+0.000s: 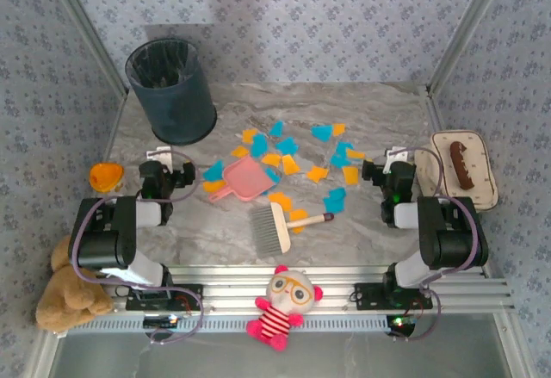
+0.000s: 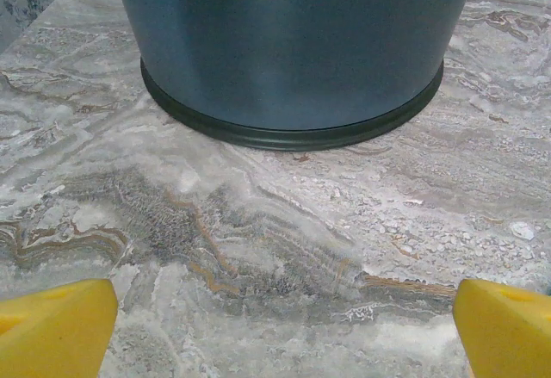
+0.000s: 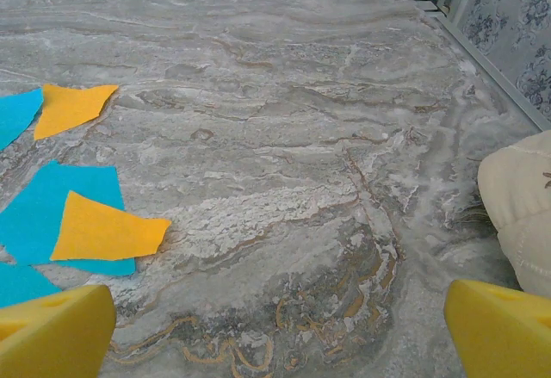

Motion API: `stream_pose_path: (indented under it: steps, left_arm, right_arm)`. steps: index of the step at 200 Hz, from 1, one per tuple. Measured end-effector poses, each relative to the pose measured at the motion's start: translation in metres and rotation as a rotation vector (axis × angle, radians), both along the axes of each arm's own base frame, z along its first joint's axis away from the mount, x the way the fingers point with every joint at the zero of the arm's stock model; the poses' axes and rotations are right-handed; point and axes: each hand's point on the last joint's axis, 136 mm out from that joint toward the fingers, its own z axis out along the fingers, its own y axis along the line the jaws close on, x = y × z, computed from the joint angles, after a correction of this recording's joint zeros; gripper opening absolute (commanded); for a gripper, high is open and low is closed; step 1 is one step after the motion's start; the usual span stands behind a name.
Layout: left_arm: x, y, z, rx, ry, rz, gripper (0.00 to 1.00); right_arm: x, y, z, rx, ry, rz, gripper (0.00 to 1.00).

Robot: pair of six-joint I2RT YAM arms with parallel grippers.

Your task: Sweep away the paper scraps from the table

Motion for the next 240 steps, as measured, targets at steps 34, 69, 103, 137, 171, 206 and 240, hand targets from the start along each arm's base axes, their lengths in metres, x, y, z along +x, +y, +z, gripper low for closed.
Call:
stream_pose_path:
  steps: [34,69,103,137,171,206,240]
  left_arm:
    - [0.0,0.0,0.0,0.0,0.0,0.0,1.0]
    - [0.0,0.0,0.0,0.0,0.0,0.0,0.99]
    - [0.0,0.0,0.0,0.0,0.0,0.0,1.0]
    - [0.0,0.0,0.0,0.0,0.0,0.0,1.0]
    - [-0.001,0.002,0.002,0.005,-0.001,0.012,1.0]
    - [-0.009,0.015,0.036,0.016,-0.073,0.099,1.0]
    - [-0.02,0.026,0.066,-0.034,-0.085,0.199,0.99]
  right_arm:
    - [0.0,0.0,0.0,0.0,0.0,0.0,1.0]
    - [0.0,0.0,0.0,0.0,0.0,0.0,1.0]
    - [0.0,0.0,0.0,0.0,0.0,0.0,1.0]
    - [0.0,0.0,0.0,0.0,0.0,0.0,1.0]
    - [0.0,0.0,0.001,-0.002,-0.001,-0.002,1.0]
    - [-0.005,-0.009,0.021,-0.017,-0.036,-0.056,1.0]
    - [-0.016,-0.019,0.04,0.016,-0.02,-0.13,1.0]
